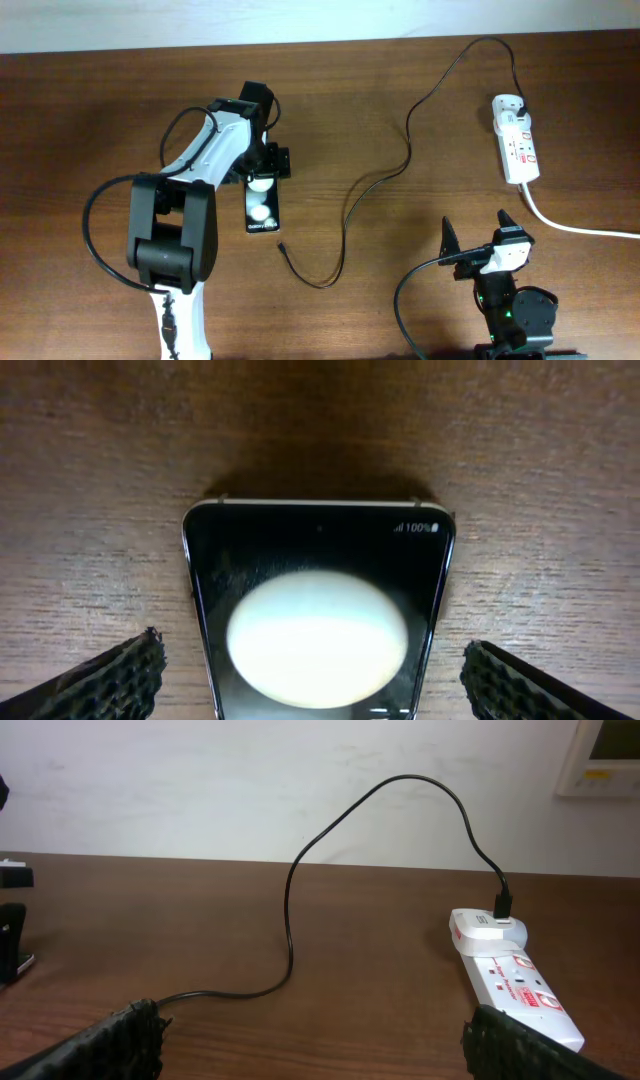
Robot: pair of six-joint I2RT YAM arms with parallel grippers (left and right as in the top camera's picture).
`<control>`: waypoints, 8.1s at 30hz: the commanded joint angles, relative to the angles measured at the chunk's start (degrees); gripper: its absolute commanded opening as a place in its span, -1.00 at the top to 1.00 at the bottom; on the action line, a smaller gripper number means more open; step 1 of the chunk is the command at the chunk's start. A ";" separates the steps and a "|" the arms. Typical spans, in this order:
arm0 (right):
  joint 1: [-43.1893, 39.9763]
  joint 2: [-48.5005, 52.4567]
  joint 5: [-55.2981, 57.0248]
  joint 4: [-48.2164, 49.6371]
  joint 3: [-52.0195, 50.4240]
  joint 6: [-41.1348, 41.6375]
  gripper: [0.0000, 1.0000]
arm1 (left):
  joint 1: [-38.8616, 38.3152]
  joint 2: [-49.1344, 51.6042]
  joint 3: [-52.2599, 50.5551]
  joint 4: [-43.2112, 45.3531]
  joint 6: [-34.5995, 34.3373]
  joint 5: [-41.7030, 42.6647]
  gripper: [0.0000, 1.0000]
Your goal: Plug charger to phone and switch on socket
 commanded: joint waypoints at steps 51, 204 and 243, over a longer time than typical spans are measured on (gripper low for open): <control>0.35 -0.39 -0.33 -0.35 -0.26 0.63 -0.97 | 0.17 -1.97 -10.40 5.88 -11.26 0.98 -0.98; 0.35 -0.39 -0.33 -0.33 -0.26 0.63 -0.97 | 0.94 -14.29 -14.29 10.36 1.14 9.99 -0.22; 0.61 63.91 -37.86 -28.61 50.86 12.74 -0.49 | 2.99 -14.29 -14.27 12.55 12.11 32.94 -0.22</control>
